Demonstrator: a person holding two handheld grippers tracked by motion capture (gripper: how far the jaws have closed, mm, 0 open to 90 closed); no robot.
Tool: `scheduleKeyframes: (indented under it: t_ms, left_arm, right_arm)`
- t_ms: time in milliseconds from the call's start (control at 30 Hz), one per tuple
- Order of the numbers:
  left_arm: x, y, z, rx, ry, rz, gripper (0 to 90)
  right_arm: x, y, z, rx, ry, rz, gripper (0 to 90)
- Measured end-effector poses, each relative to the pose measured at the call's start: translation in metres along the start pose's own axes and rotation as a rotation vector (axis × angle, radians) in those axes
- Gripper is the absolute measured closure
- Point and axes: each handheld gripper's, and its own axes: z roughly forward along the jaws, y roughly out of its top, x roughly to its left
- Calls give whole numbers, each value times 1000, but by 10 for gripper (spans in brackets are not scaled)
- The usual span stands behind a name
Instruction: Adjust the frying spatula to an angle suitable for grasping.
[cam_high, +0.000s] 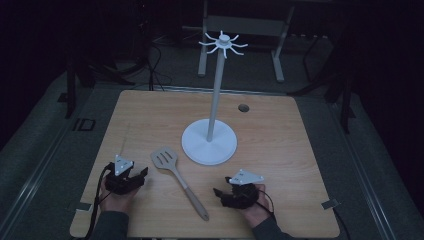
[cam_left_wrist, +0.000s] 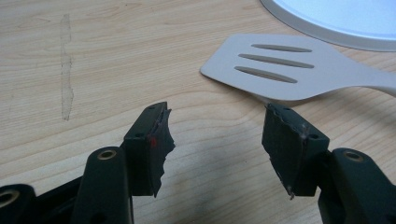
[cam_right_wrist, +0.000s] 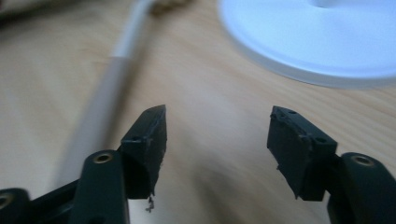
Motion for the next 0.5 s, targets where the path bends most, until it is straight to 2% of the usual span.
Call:
scheduleKeyframes:
  t_ms: [67,233,333,500]
  left_arm:
    - [0,0,-1,-1,2,0,417]
    - [1,-1,-2,-5,7,-2,417]
    - [1,-1,-2,-8,1,-8,417]
    - [-1,-1,-3,-13,-12,-3,418]
  right_arm:
    - [14,2,5,11,24,-23,337]
    - [39,3,16,35,81,-76,300]
    - [49,3,23,55,98,-112,300]
    - [55,1,29,86,89,-163,308]
